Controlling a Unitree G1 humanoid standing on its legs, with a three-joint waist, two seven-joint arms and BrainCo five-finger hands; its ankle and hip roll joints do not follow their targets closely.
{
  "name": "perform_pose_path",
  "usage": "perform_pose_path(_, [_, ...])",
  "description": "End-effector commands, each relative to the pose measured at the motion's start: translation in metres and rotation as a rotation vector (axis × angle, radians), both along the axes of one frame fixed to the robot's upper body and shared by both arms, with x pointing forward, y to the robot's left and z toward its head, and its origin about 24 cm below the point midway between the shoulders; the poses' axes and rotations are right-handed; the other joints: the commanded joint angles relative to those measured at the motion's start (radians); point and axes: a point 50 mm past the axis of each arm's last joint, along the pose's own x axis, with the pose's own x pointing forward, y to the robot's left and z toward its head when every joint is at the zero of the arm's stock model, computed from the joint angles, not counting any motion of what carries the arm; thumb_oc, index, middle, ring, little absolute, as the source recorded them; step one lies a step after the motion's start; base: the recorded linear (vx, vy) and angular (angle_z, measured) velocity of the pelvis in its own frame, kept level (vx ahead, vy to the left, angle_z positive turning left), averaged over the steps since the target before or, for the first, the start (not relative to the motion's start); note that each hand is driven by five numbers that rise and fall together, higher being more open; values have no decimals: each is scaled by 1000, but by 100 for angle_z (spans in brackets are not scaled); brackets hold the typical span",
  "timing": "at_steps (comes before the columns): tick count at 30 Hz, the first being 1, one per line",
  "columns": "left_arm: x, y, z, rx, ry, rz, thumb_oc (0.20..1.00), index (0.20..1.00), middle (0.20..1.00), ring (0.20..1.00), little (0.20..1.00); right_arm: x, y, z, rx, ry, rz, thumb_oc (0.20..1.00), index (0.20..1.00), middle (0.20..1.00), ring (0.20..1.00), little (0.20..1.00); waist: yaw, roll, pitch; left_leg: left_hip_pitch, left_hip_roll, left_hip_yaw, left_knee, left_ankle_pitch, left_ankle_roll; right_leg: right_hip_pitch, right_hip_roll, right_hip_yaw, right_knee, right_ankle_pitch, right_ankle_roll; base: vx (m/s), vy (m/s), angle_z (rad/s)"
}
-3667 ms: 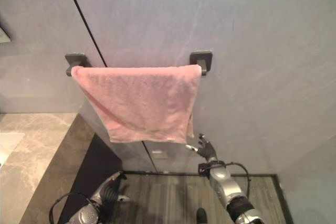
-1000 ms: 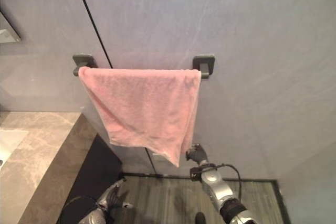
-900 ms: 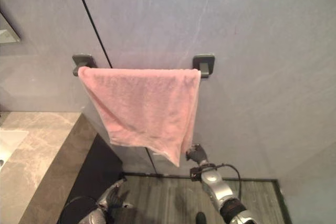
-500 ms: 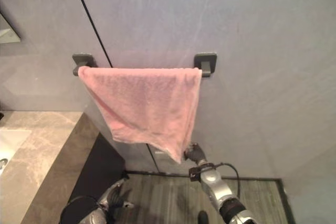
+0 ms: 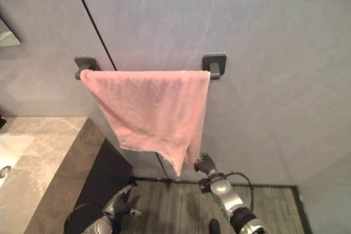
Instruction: Put brush and paste in cup on sink, flatten towel.
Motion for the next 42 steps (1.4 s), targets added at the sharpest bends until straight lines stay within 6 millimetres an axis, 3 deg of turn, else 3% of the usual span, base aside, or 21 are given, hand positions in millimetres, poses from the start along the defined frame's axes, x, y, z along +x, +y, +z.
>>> perform_pose_path(1, [17,12,10,37,-56,-34,1000,1000,1000,1000,1000,8,16,4,3,-33,37,200,200,200,200,200,14,-72,-3,-29,15,-4,4,26,-14,47,-139,23,7,-42,98,0,0,0])
perform_pose_path(14, [12,12,2,64,-16,-23,1000,1000,1000,1000,1000,10,15,9,41,-59,16,200,200,200,200,200,8,-68,-7,-25,12,-7,4,21,-12,51,-141,24,7,-44,98,0,0,0])
perform_pose_path(15, [12,13,2,67,-15,-22,1000,1000,1000,1000,1000,11,16,10,45,-63,16,915,915,915,915,915,7,-67,-7,-25,11,-7,4,21,-12,51,-141,24,7,-44,98,0,0,0])
perform_pose_path(16, [11,13,1,71,-12,-21,1000,1000,1000,1000,1000,11,16,11,48,-70,18,1000,1000,1000,1000,1000,7,-67,-7,-25,11,-7,4,21,-12,51,-142,24,7,-45,98,0,0,0])
perform_pose_path(22, [9,17,-2,93,6,7,1000,1000,1000,1000,1000,12,14,19,74,-108,2,1000,1000,1000,1000,1000,-4,-70,-4,-24,12,0,4,21,-12,47,-139,28,7,-42,97,0,0,0])
perform_pose_path(27, [3,20,-8,107,38,45,1000,1000,1000,1000,1000,3,-3,7,47,-69,-75,1000,1000,1000,1000,1000,-19,-76,-7,-20,14,11,4,19,-14,43,-136,34,7,-40,98,0,0,0])
perform_pose_path(34, [-2,27,-11,119,63,99,1000,1000,1000,1000,1000,-36,-58,-33,-122,112,-288,1000,1000,1000,1000,1000,-52,-84,-13,-18,22,24,4,17,-18,34,-127,48,7,-38,98,-5,1,-5])
perform_pose_path(40, [-1,28,-10,97,51,144,1000,1000,1000,1000,1000,-64,-82,-49,-192,213,-350,1000,1000,1000,1000,1000,-70,-86,-10,-19,26,30,4,19,-20,25,-123,57,7,-34,99,-10,-1,-6])
perform_pose_path(41, [-8,25,-13,76,71,154,1000,1000,1000,1000,1000,-73,-90,-54,-255,245,-351,1000,1000,1000,1000,1000,-67,-87,-8,-20,27,28,4,19,-20,26,-122,55,7,-35,99,-25,-17,-9])
perform_pose_path(42, [-25,29,-22,2,156,272,1000,1000,1000,1000,1000,-89,-104,-61,-319,308,-391,1000,1000,1000,1000,1000,-67,-88,-8,-23,28,27,4,22,-20,23,-121,57,7,-33,98,-26,-18,-6])
